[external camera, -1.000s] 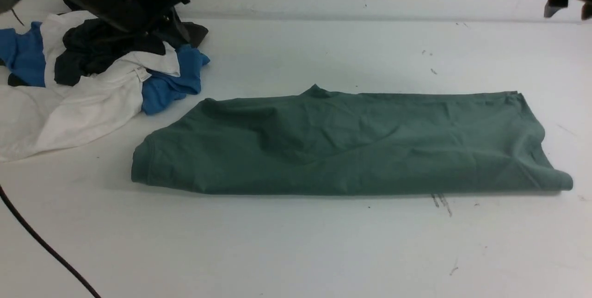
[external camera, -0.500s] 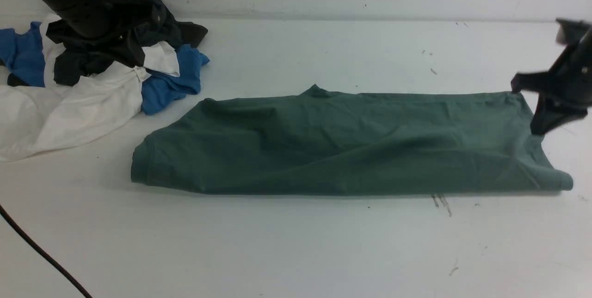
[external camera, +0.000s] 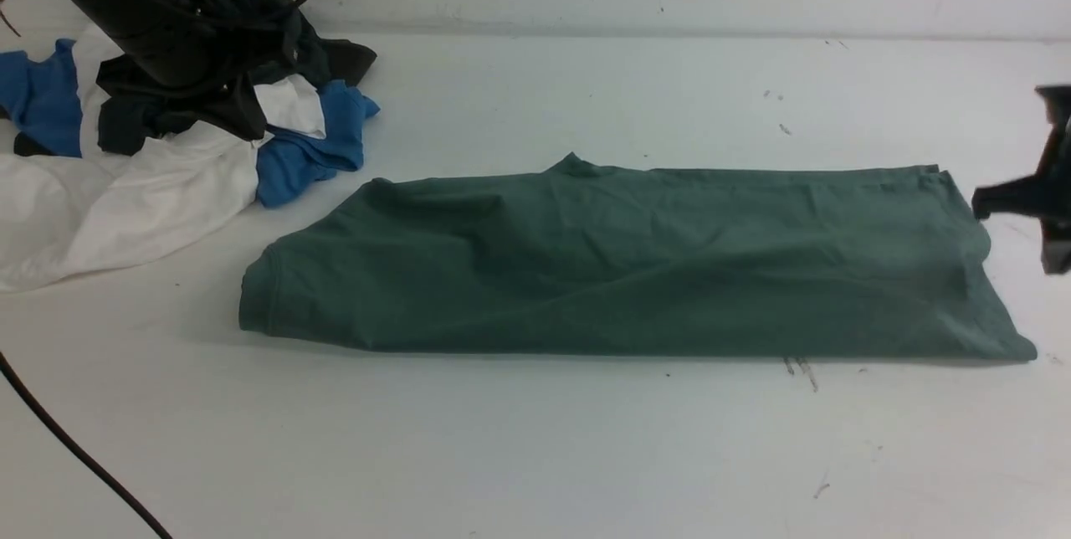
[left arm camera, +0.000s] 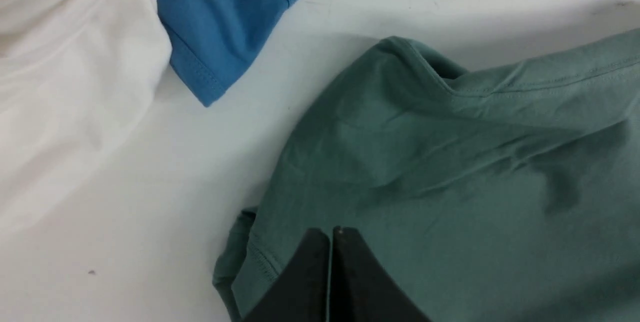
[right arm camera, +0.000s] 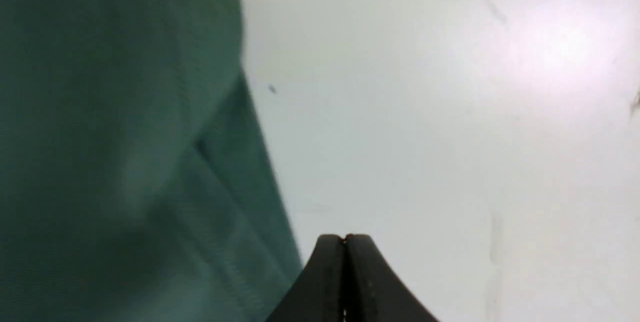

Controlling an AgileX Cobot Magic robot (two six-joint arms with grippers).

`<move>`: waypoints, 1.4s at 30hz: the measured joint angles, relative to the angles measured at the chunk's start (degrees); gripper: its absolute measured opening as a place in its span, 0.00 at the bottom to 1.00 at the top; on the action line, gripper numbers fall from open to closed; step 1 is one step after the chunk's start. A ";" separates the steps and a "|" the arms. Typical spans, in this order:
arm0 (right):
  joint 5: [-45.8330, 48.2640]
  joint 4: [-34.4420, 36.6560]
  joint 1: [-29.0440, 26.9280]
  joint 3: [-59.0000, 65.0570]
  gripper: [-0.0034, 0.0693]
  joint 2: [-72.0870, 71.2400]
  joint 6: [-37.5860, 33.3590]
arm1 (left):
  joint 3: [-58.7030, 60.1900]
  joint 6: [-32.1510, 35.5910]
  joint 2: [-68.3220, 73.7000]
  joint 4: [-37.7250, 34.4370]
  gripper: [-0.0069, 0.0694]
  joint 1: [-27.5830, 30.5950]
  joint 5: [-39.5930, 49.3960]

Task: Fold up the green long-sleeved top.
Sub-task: Use the right arm to clamp the right edge of the fabric

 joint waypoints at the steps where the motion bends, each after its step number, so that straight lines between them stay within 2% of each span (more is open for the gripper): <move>1: 0.00 3.16 0.00 -0.72 0.03 -1.53 -0.66 | 0.00 0.00 0.00 -0.24 0.09 0.00 0.00; 6: 0.62 17.56 0.10 -1.36 0.03 -2.71 -6.07 | 0.00 0.00 -0.05 -0.67 0.09 0.00 0.00; 9: 0.62 20.15 0.35 -0.36 0.03 0.14 -8.03 | 0.00 0.00 -0.05 -0.74 0.09 0.00 0.00; 12: -0.09 18.95 0.59 0.83 0.03 4.26 -8.38 | 0.00 0.00 -0.05 -0.75 0.09 0.00 0.00; 16: -2.18 11.20 0.72 0.48 0.03 9.31 -5.68 | 0.00 0.00 0.00 -0.80 0.09 0.00 0.00; 17: -2.18 11.20 0.72 0.48 0.03 9.31 -5.68 | 0.00 -0.05 0.00 -0.80 0.09 0.00 0.00; 18: -2.53 6.00 0.95 0.48 0.03 9.32 -3.05 | 0.00 -0.05 0.00 -0.85 0.09 0.00 0.00; 20: -2.57 0.99 0.99 0.36 0.03 9.32 -0.99 | 0.00 -0.05 0.00 -0.85 0.09 0.00 0.00; 23: -1.06 -2.89 0.70 -0.87 0.03 7.90 0.00 | 0.00 -0.05 0.00 -0.80 0.09 0.00 0.00; 29: 0.05 -2.46 -0.23 -5.03 0.03 -0.64 -2.90 | 0.00 -0.05 -0.06 -1.03 0.09 -0.05 0.00; 31: 0.19 -1.01 -1.35 -5.70 0.03 -1.66 -3.79 | 0.00 -0.05 -0.06 -1.03 0.09 -0.05 0.00; 34: 0.64 4.98 -5.30 -5.88 0.04 -1.12 -5.11 | 0.00 -0.05 -0.06 -0.96 0.09 0.00 0.00; 38: 0.75 10.63 -8.96 -5.76 0.11 2.06 -7.41 | 0.00 0.06 -0.06 -0.89 0.09 0.00 0.00; 42: 0.75 14.56 -10.80 -5.75 0.35 6.34 -11.01 | 0.00 0.06 -0.01 -0.96 0.09 0.00 0.00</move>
